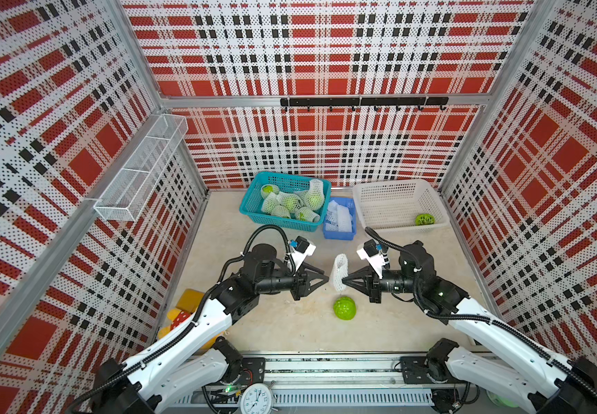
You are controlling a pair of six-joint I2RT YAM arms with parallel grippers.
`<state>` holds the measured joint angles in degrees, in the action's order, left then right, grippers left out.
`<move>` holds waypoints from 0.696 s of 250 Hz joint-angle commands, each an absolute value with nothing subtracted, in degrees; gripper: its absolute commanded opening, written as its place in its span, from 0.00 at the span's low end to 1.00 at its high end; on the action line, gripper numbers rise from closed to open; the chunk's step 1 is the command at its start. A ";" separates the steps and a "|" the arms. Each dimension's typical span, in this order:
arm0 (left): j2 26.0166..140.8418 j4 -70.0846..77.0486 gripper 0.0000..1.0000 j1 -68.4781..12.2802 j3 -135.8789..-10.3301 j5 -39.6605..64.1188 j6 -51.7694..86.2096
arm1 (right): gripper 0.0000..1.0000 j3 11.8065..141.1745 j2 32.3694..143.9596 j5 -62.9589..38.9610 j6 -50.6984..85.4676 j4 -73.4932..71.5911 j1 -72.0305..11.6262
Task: Sleeve custard apples in foam nets
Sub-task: Open the foam net.
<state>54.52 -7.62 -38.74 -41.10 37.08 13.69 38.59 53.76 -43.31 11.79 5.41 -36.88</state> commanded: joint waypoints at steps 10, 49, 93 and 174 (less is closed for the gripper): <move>55.52 -8.17 0.24 -41.48 -40.69 39.51 11.38 | 0.00 38.98 53.79 -48.14 11.92 2.94 -36.82; 55.86 -6.98 0.22 -42.60 -40.28 37.97 11.98 | 0.00 39.29 54.23 -48.47 12.38 2.54 -36.78; 55.65 -5.36 0.20 -43.20 -40.34 37.27 13.09 | 0.00 39.20 54.32 -48.04 12.52 2.59 -36.82; 56.16 -5.35 0.42 -44.38 -41.00 39.01 13.20 | 0.00 38.15 52.34 -45.45 11.83 3.51 -36.83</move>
<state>55.90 -6.81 -43.68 -40.73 37.65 13.21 38.59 53.80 -46.15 12.86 5.32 -36.88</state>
